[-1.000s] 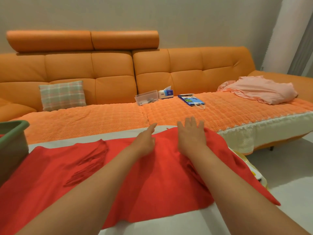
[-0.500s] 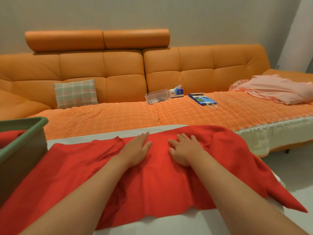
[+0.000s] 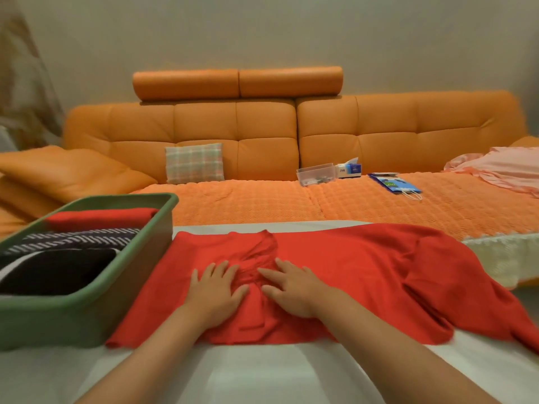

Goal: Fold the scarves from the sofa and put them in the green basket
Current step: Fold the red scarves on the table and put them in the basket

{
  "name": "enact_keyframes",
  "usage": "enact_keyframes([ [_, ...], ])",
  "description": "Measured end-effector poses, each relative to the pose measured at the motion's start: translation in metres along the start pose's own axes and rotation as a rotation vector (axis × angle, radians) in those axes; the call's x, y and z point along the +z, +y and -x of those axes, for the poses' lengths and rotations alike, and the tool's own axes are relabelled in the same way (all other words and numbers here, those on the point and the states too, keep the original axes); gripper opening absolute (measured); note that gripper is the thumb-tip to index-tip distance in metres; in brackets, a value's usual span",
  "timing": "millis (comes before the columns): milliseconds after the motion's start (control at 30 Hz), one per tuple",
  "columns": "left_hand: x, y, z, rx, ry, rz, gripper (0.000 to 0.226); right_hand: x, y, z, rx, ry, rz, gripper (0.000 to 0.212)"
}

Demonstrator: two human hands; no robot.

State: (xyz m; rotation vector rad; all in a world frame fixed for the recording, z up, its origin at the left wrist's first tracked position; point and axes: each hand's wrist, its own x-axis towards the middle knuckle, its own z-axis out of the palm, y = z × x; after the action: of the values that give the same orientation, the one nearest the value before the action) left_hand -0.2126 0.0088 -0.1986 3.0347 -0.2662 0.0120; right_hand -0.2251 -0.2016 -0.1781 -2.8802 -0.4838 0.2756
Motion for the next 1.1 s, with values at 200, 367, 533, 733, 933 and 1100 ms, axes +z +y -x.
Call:
enact_keyframes([
  [200,-0.012,-0.040,0.039,0.001,0.084,0.220,0.062,0.012,-0.017,0.016,0.062,-0.007,0.117,0.065],
  [367,-0.017,-0.062,0.067,-0.218,0.032,-0.022,0.069,0.016,-0.047,0.028,0.117,0.178,0.117,0.063],
  [533,-0.011,-0.077,0.084,-0.152,-0.099,0.060,0.071,0.036,-0.069,0.038,0.000,0.038,0.069,0.057],
  [733,-0.015,-0.074,0.089,-0.147,0.117,0.027,0.038,0.024,-0.045,0.051,0.069,-0.030,0.097,0.056],
  [933,-0.017,-0.064,0.079,-0.430,-0.009,-0.166,0.057,0.029,-0.049,0.056,0.178,0.073,0.065,0.063],
  [1100,-0.029,-0.064,0.068,-0.382,0.125,-0.050,0.034,0.038,-0.058,0.054,0.246,0.069,0.051,0.066],
])
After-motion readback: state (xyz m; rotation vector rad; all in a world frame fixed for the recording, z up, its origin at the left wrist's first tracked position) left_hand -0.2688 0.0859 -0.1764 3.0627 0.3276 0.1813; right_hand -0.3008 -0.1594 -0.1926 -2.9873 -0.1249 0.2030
